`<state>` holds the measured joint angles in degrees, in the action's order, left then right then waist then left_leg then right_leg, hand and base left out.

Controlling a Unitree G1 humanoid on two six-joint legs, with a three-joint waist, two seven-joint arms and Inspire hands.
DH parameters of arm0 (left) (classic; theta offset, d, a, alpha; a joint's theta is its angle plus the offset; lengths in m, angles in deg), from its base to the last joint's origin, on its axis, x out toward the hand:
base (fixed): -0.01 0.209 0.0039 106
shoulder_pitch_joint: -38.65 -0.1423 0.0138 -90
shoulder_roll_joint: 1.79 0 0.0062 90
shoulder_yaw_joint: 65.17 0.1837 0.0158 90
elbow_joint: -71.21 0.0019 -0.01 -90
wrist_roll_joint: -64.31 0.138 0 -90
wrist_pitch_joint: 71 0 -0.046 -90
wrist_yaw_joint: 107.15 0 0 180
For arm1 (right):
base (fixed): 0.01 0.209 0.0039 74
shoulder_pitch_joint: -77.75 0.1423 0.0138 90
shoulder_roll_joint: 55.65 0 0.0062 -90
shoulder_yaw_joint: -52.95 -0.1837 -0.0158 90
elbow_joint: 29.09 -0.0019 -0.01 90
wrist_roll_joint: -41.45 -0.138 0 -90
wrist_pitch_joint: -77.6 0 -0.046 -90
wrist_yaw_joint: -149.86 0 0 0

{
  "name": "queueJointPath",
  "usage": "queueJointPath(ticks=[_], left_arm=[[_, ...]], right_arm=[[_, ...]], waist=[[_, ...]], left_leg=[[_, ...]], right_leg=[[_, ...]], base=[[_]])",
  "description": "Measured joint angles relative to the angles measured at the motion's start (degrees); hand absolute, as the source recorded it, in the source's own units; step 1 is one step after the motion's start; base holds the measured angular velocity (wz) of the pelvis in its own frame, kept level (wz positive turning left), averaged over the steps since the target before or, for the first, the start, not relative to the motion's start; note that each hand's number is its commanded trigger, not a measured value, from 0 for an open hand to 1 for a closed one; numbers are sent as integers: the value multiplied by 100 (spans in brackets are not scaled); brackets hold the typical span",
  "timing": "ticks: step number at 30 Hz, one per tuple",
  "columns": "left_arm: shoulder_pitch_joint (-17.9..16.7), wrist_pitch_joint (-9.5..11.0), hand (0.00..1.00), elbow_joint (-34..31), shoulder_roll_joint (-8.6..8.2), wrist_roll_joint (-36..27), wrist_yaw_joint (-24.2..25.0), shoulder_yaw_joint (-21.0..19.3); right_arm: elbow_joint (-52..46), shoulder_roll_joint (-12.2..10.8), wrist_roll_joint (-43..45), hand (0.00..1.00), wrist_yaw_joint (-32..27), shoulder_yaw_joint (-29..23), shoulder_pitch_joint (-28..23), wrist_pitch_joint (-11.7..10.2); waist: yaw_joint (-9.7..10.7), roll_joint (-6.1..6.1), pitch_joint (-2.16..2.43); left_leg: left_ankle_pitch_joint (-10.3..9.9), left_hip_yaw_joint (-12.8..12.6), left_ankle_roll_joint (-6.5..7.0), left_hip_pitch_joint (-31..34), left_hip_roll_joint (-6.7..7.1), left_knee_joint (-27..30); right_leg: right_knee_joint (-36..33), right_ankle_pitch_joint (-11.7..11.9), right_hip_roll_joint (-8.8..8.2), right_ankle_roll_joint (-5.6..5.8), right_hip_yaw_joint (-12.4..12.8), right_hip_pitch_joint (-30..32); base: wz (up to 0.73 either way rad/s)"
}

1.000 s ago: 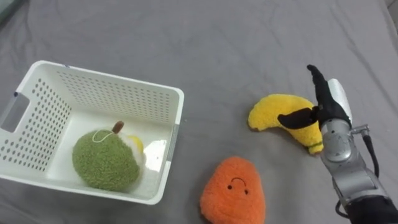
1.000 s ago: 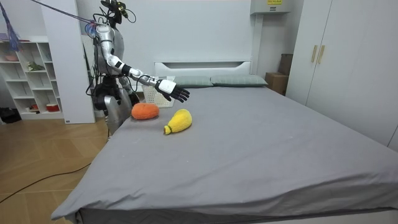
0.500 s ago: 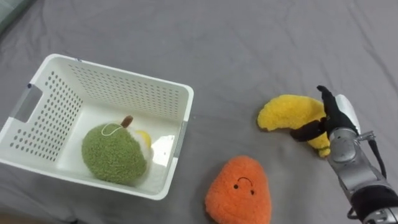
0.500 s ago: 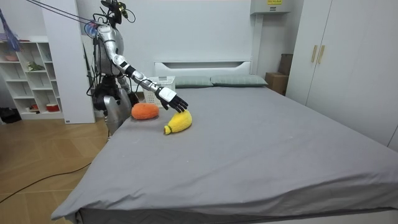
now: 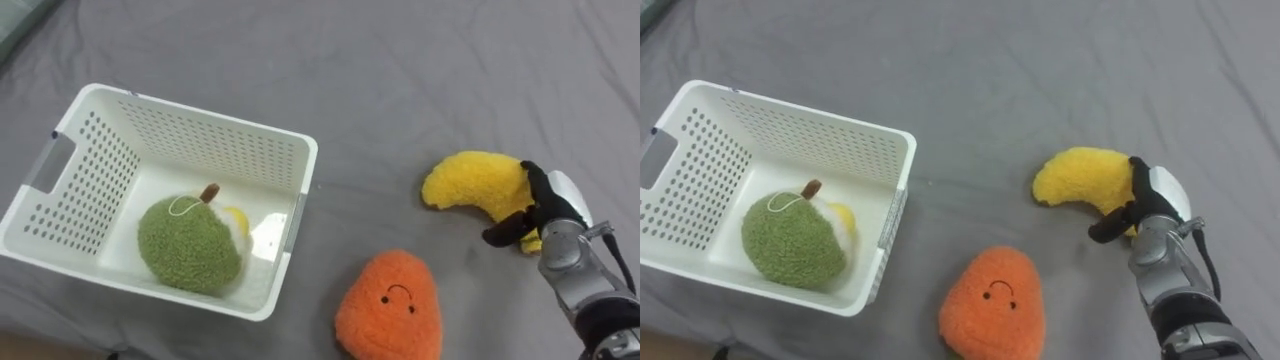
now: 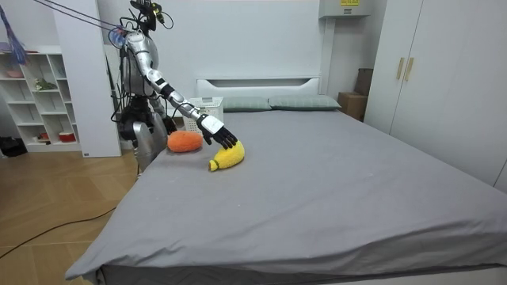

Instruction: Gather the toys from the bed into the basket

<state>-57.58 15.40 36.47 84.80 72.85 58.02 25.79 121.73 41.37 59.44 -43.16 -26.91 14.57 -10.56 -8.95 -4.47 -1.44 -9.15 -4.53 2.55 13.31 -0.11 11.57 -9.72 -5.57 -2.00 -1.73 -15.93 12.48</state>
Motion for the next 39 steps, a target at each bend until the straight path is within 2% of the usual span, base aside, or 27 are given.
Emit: queueJointPath(ticks=[1, 2, 3, 6, 13, 27, 39], left_arm=[[0, 0, 0, -4, 0, 0, 0, 0], [1, 0, 0, -7, 0, -1, 0, 0], [1, 1, 0, -16, 5, -2, 0, 3], [-5, 0, 0, -22, 22, -3, -3, 99], [-2, 28, 0, -12, 21, -4, -2, 283], [-73, 23, 0, -13, 65, -4, 12, 498], [-84, 32, 0, -4, 176, -215, 54, 604]], right_arm=[[65, 50, 55, 60, 1, 0, 1, -2], [98, 75, 60, 94, 1, 0, 1, -2], [176, 118, 68, 100, 1, 8, 4, -5], [284, 203, 69, 100, -32, 201, 12, -11], [398, 338, 105, 100, -358, 211, 16, -99], [605, 339, 104, 100, -341, 218, -8, -112], [720, 343, 106, 100, -415, 299, -142, -169]], waist=[[-40, 25, 15], [-61, 34, 21], [-95, 44, 27], [-122, 45, 27], [-110, 34, 21], [-47, 1, 13], [-47, 24, 12]], left_leg=[[0, 0, 0, -1, 0, 1], [0, -1, 0, -1, 0, 2], [1, 0, 0, -1, 1, 6], [2, 4, 1, 0, 2, 20], [4, 39, 2, 0, 7, 83], [20, 100, -9, 0, 5, 8], [23, 199, -5, 3, 23, 14]], right_leg=[[0, 0, 0, 0, 0, 0], [-1, 0, -1, 0, 1, 0], [-2, 0, -4, 0, -5, 0], [-5, 0, -8, 0, -14, -7], [-13, 0, -21, 0, -125, -67], [5, 10, 13, -16, -169, -62], [15, 9, 5, -14, -336, -121]], base=[[0], [0], [0], [0], [5], [1], [5]])
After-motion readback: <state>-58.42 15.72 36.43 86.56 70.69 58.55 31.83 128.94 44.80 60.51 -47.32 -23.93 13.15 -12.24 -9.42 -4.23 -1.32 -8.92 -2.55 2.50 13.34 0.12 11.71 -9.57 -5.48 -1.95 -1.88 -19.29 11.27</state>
